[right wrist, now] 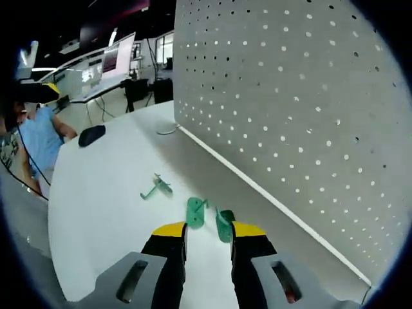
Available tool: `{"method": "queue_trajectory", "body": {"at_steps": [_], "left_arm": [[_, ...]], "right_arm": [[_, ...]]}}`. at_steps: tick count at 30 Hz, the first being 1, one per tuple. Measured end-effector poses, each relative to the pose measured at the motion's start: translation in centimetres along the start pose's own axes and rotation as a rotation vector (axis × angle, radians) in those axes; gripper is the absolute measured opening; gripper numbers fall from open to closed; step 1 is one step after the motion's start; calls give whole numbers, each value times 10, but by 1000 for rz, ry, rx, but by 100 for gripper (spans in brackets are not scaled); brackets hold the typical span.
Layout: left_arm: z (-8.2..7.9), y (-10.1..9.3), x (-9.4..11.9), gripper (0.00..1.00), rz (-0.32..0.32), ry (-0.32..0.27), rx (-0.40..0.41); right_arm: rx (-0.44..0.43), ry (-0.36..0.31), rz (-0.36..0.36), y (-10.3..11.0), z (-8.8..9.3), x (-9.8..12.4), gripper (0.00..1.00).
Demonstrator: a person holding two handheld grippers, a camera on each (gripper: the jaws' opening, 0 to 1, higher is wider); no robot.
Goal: Insert the hook assembly into the mounting plate slot until the hook locks in place.
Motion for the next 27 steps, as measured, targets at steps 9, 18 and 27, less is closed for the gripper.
{"method": "queue_trajectory", "body": {"at_steps": [9, 18, 27], "left_arm": [[4, 4, 0, 58, -12, 8, 15], [4, 10, -2, 58, -23, 8, 21], [5, 9, -3, 57, -19, 13, 24]], "right_arm": [[7, 22, -9, -4, -2, -13, 24], [30, 52, -14, -10, -3, -23, 13], [59, 80, -12, -12, -3, -26, 4]]}}
Point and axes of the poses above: the point that each gripper's makers call its tool centre point, and the gripper's own axes: x roughly backward along the fingers, y roughly to its left, z roughly out of its underside, the point moved 7 cm from there along x, roughly backward along the fingers, and after that the axes turned 2 degrees about y, right-handed, at the moved point
